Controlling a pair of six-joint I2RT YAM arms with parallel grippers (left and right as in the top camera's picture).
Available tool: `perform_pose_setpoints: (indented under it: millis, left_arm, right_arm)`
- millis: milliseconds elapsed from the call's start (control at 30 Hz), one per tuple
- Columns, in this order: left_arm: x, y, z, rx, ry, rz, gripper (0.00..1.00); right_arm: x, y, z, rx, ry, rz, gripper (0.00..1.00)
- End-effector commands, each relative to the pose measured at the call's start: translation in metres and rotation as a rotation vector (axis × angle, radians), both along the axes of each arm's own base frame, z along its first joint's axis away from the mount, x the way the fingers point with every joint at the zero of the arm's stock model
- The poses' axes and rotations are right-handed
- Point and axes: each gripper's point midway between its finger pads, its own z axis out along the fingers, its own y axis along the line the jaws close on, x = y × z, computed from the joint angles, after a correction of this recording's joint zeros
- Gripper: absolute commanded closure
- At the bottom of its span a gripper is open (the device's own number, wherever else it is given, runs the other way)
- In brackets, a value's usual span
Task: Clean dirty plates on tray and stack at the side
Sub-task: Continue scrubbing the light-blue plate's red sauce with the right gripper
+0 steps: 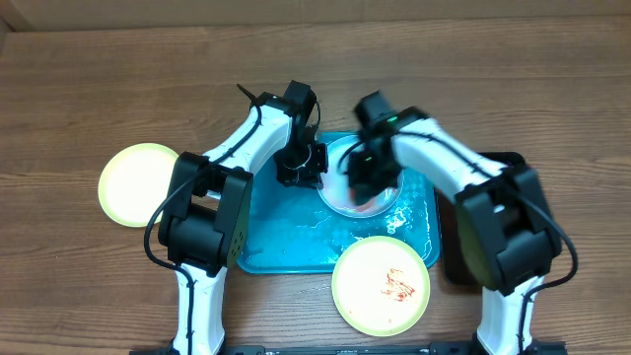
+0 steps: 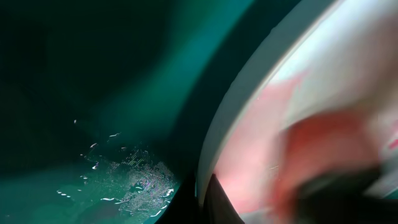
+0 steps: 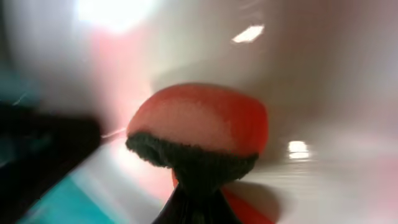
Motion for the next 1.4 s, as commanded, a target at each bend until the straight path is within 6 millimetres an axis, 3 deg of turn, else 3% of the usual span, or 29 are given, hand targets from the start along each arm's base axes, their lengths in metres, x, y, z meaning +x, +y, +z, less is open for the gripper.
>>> perform_pose_setpoints:
  millis: [0, 100, 233, 467, 700, 833, 1033, 1233, 1367]
  left_arm:
    - [-0.018, 0.017, -0.033, 0.124, 0.046, -0.057, 0.95]
    - [-0.018, 0.017, -0.033, 0.124, 0.048, -0.057, 0.96]
    - [-0.019, 0.017, -0.033, 0.125, 0.049, -0.058, 0.96]
    - [-0.02, 0.017, -0.032, 0.127, 0.055, -0.059, 0.96]
    - [-0.02, 0.017, -0.032, 0.127, 0.054, -0.058, 0.95]
    - [-0.02, 0.017, -0.032, 0.127, 0.055, -0.057, 0.96]
    - [-0.02, 0.018, -0.032, 0.128, 0.054, -0.057, 0.96]
    - [-0.019, 0.018, -0.033, 0.129, 0.051, -0.055, 0.96]
    - [-0.018, 0.017, -0.033, 0.128, 0.05, -0.054, 0.95]
  right_arm:
    - [-0.033, 0.042, -0.004, 0.121, 0.09, 0.076, 0.96]
    - [-0.025, 0.052, -0.003, 0.136, 0.064, 0.031, 0.96]
    - [0.004, 0.051, -0.002, 0.149, -0.005, -0.075, 0.96]
    - [0.061, 0.018, 0.001, 0.144, -0.099, -0.305, 0.96]
    - [0.092, -0.023, 0.0, 0.107, -0.155, -0.408, 0.96]
    - [0.089, -0.055, -0.009, 0.011, -0.129, -0.463, 0.96]
    - [0.063, -0.108, -0.023, -0.216, -0.053, -0.49, 0.96]
    - [0.04, -0.128, -0.025, -0.327, 0.0, -0.412, 0.96]
    - [0.027, -0.128, -0.025, -0.336, 0.044, -0.36, 0.96]
